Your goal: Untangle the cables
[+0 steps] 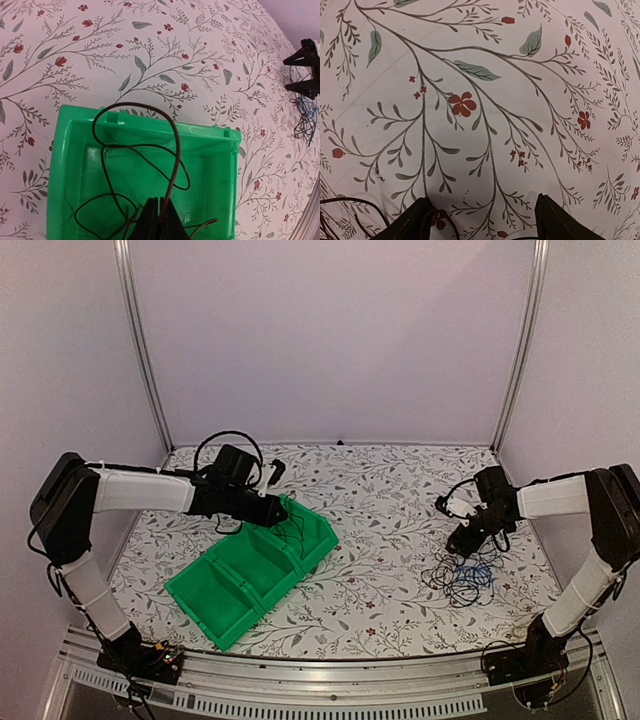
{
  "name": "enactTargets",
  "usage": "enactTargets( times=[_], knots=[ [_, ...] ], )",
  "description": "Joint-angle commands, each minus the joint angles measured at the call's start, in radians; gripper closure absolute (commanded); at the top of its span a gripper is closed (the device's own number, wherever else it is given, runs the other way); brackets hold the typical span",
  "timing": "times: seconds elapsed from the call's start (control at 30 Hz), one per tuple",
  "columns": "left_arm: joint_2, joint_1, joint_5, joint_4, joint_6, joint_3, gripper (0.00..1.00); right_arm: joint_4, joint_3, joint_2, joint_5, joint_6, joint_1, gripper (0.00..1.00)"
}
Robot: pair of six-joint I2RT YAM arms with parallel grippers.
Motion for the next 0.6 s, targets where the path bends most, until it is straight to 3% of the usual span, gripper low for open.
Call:
enactTargets(
  times=[0.0,0.2,0.33,0.37,0.47,0.57],
  knots=[
    [0.036,-0.042,-0.059,-0.063,-0.007,0.021,1.0,0.013,-0.014,0.0,0.025,-0.013,-0.002,0.26],
    [0.008,-0.061,-0.168,-0.192,-0.037,0.071,1.0,0.012,-0.019,-0.072,0.0,-0.004,-0.02,0.26],
    [-0.019,-0.069,-0.168,-0.233,-0.049,0.076,1.0,0.009,-0.014,-0.096,-0.015,0.001,-0.02,0.26],
    [-0.023,-0.073,-0.162,-0.238,-0.048,0.079,0.97,0.007,-0.012,-0.1,-0.019,0.003,-0.019,0.26],
    [-0.048,-0.083,-0.179,-0.246,-0.052,0.089,0.73,0.0,0.0,-0.113,-0.035,0.011,-0.02,0.25],
    [-0.071,-0.088,-0.223,-0.246,-0.061,0.102,0.6,-0.007,0.002,-0.126,-0.059,0.016,-0.019,0.25]
  ],
)
